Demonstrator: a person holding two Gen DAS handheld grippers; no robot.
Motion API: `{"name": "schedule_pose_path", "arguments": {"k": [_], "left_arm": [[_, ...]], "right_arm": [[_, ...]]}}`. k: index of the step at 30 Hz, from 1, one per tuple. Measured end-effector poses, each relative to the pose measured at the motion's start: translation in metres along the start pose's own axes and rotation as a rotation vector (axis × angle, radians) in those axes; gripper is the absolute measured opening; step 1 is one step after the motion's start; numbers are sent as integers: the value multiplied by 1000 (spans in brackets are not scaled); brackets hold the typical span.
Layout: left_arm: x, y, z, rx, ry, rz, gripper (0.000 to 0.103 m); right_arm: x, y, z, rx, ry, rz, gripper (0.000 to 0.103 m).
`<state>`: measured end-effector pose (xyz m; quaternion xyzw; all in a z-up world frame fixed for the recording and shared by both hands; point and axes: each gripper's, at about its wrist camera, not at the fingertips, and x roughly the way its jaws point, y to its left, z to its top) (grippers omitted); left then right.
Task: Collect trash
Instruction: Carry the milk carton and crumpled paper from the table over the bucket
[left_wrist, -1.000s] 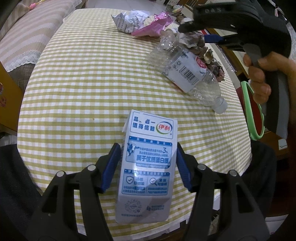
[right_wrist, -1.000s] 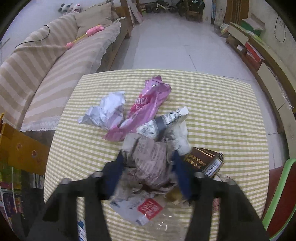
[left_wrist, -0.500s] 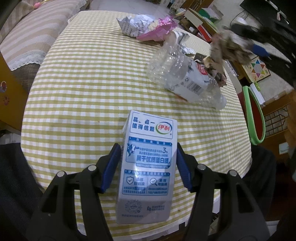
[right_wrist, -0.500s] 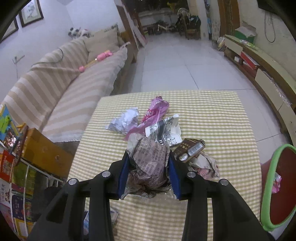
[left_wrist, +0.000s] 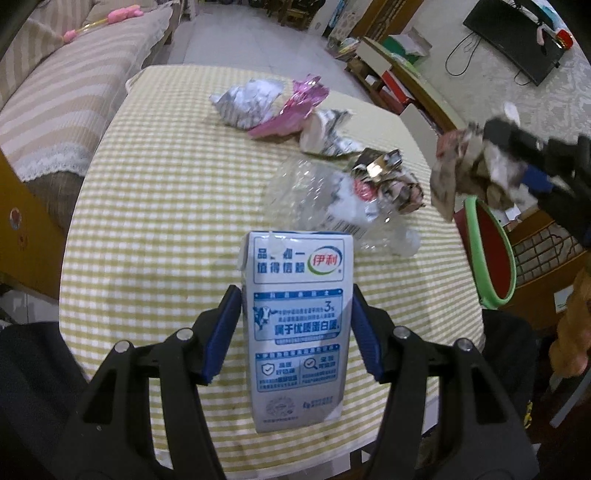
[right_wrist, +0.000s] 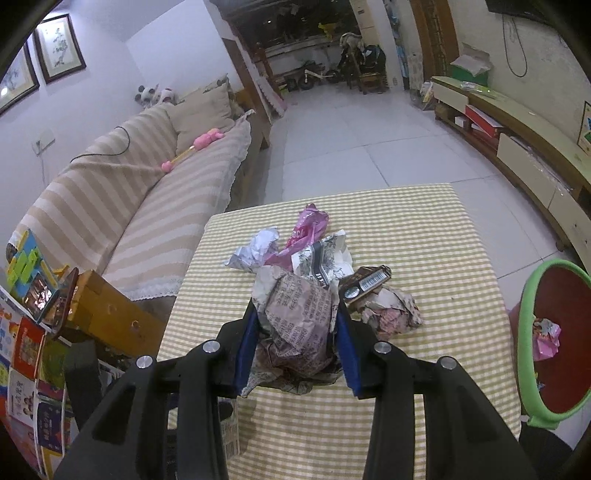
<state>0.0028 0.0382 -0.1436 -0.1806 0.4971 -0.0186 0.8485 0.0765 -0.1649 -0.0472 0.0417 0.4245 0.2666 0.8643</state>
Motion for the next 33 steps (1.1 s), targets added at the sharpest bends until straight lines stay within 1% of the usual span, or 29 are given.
{"name": "schedule_pose_path", "arguments": {"k": [11,21,29,33], "left_arm": [[-8,-29,23,59,-48,-32,56],[-13,-64,46,106,-91,-71,56],[-12,-97,55,159,-104,-100,56],[-10,-109,57,175,-103,-109,56]], "right_arm": [[-26,-31,-9,54,-41,-50,38],[-44,-65,-16,150,-72,-73,38],[-54,-82,-19,185,-95,-91,38],[-59,-96,-23,223,-103,-99,38]]}}
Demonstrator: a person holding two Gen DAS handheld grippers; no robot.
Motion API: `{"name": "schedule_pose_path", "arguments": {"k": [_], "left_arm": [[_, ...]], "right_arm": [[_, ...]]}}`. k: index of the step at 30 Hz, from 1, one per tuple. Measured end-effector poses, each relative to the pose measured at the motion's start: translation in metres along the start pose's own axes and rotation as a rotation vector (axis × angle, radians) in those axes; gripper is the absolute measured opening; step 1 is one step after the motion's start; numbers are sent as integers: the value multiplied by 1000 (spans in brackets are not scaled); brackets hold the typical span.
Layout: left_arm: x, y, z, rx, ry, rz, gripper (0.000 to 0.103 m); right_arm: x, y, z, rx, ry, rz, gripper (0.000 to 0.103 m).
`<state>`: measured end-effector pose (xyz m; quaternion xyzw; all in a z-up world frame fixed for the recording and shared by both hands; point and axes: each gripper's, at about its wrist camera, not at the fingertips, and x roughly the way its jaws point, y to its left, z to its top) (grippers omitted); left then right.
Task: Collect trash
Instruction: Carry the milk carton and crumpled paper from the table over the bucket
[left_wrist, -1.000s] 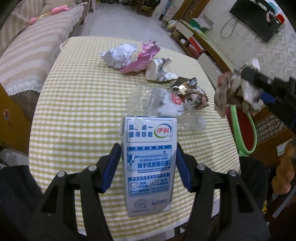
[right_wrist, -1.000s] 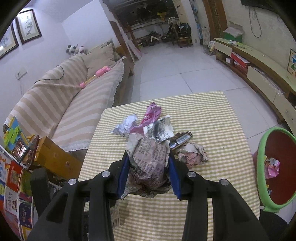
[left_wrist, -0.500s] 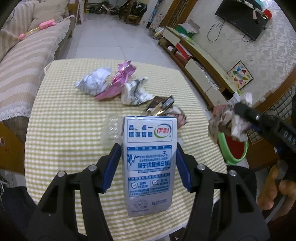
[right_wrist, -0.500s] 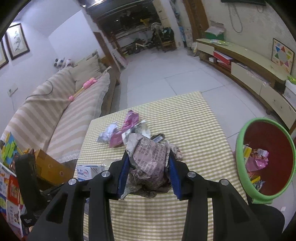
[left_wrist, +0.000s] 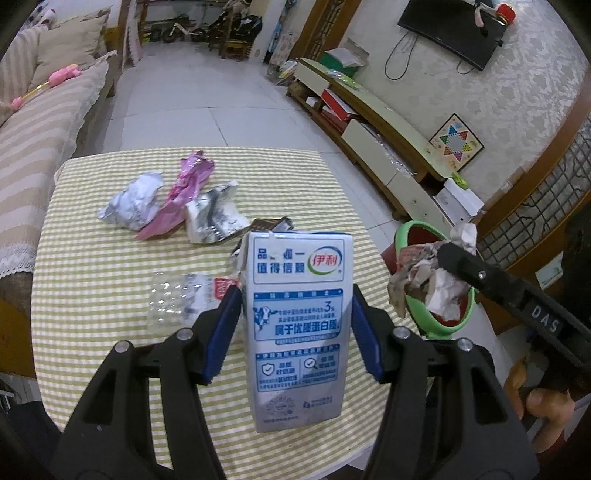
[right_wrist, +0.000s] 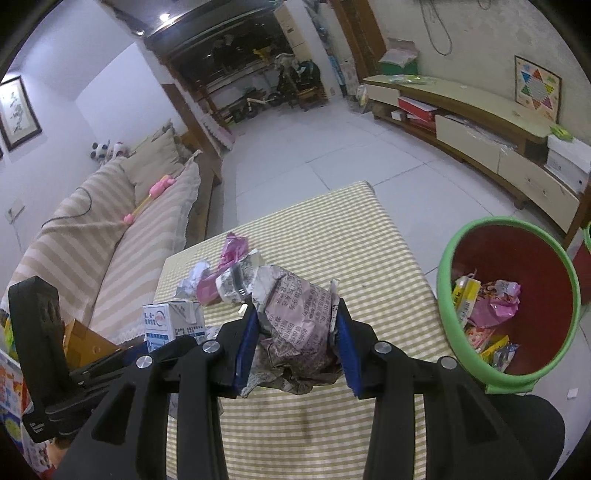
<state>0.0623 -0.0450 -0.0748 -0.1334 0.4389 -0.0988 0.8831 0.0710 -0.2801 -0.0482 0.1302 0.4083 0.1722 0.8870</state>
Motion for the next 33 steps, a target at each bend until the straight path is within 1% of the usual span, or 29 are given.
{"name": "schedule_pose_path", "arguments": {"k": [14,25,33], "left_arm": [[14,-38,20,57,-1,-43,56],[26,-63,21,97,21,-56,56],[35,-84,23,139,25,-73,56]], "right_arm": [[-18,-39,2,67,-35,-49,38],[-27,-68,2,107,-46,-88,38],[-39,-93,1,142,-71,-122,38]]}}
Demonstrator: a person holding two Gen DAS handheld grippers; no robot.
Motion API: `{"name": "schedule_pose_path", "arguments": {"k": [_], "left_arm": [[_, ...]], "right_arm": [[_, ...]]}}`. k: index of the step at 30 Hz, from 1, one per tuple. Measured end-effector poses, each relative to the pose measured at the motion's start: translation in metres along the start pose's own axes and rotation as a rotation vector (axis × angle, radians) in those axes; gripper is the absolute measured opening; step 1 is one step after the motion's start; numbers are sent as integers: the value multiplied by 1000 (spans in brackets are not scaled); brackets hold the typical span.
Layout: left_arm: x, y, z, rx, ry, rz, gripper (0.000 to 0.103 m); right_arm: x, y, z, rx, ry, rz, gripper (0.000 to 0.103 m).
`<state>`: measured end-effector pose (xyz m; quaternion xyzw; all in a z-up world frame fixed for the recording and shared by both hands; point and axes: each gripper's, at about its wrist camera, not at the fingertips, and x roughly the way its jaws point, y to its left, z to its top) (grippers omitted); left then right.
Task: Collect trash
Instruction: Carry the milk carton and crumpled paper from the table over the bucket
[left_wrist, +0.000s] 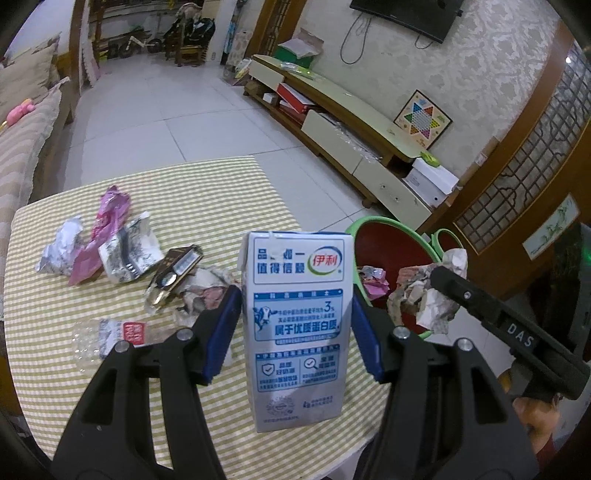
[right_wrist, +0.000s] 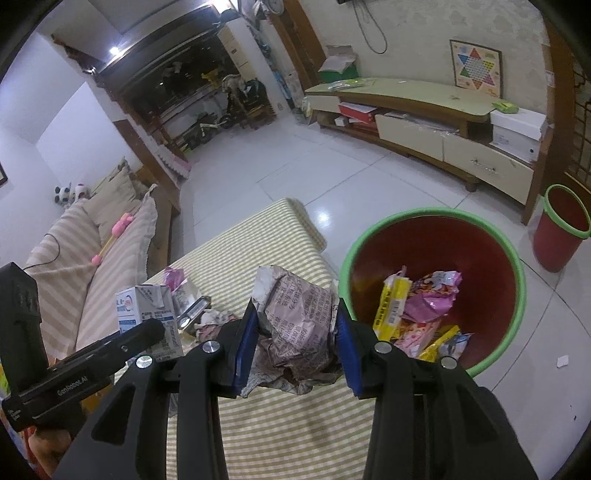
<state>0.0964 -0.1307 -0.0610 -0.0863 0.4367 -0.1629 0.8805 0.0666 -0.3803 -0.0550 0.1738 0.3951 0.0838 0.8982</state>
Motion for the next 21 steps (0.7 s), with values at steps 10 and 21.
{"name": "schedule_pose_path", "arguments": {"k": [10,21], "left_arm": [[25,-35,8,65,27,-32,56],[73,-83,25,128,66,-130,56]], "right_arm": [[-1,-47,5,64,-11,-66,38],[-9,-99,15,116,-42,-147,39]]}}
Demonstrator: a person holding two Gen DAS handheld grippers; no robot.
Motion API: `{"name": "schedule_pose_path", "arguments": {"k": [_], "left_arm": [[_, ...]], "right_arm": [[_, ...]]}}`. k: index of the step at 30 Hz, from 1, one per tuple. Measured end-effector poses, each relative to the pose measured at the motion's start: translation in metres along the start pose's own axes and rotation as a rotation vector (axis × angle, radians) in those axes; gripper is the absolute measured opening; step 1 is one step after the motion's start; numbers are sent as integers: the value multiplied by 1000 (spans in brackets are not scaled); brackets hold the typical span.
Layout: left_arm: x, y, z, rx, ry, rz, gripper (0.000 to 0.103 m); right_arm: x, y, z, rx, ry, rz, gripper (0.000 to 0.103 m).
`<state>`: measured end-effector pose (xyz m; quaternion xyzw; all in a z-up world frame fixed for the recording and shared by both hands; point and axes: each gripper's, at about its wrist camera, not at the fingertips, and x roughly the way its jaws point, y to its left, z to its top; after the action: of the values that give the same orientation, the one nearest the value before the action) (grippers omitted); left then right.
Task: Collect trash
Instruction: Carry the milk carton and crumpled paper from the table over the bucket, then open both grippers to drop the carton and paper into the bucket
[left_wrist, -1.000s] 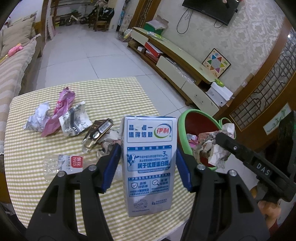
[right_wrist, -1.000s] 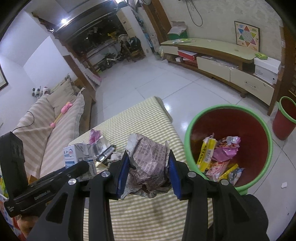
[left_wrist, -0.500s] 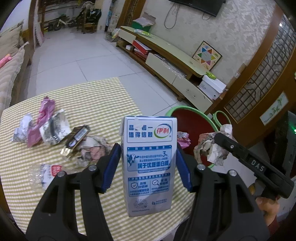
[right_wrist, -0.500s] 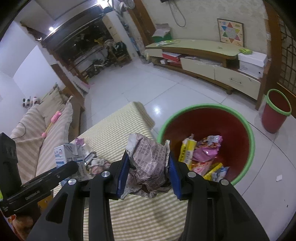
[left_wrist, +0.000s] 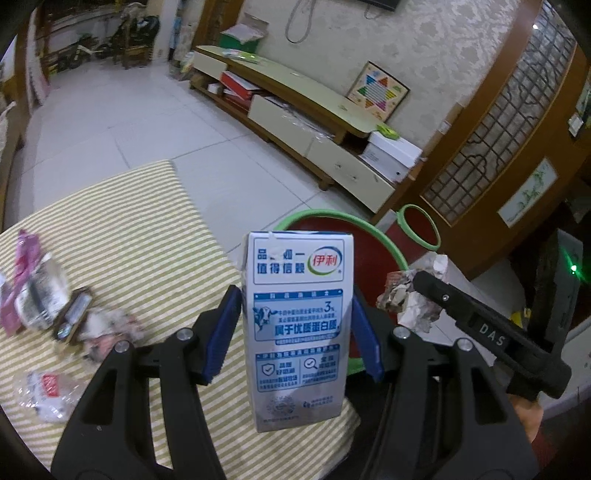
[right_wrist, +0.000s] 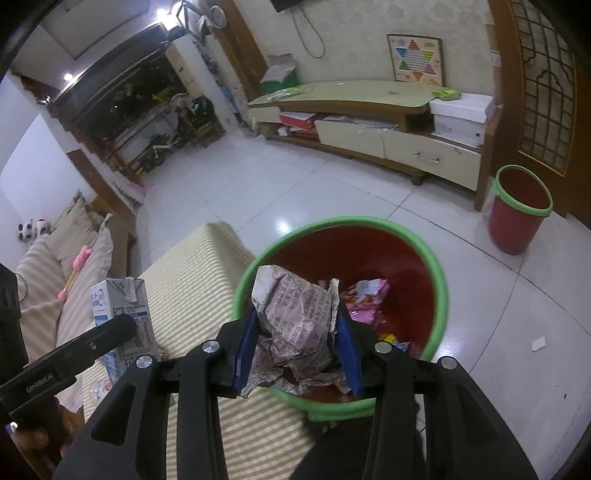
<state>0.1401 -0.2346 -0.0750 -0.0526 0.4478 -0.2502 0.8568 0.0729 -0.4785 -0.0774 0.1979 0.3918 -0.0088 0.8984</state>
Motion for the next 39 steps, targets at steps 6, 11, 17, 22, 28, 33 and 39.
{"name": "schedule_pose_path", "arguments": {"k": [6,11,17,22,28,33,39], "left_arm": [[22,-16,10,12,23,-43,56],[34,-29,17,31,32,-59,56],[47,-36,19,35,47,-73,56],[60,-36,18,33,81,-77,56],[73,-39,20,35,111,-90,56],[74,-39,24,3,89,-99,75],[49,-16,20,-67,40,-86,81]], "right_arm": [[0,-19,4,25,-7,-25,39],[0,-29,6,44,-10,-31,39],[4,-37,6,57,-1,-43,39],[7,-44,2,69,13,-57,39],[12,-45,-2,66,33,-69,39],[18,-43,-2,59,40,-79,39],[28,-36,8,18,37,-92,44]]}}
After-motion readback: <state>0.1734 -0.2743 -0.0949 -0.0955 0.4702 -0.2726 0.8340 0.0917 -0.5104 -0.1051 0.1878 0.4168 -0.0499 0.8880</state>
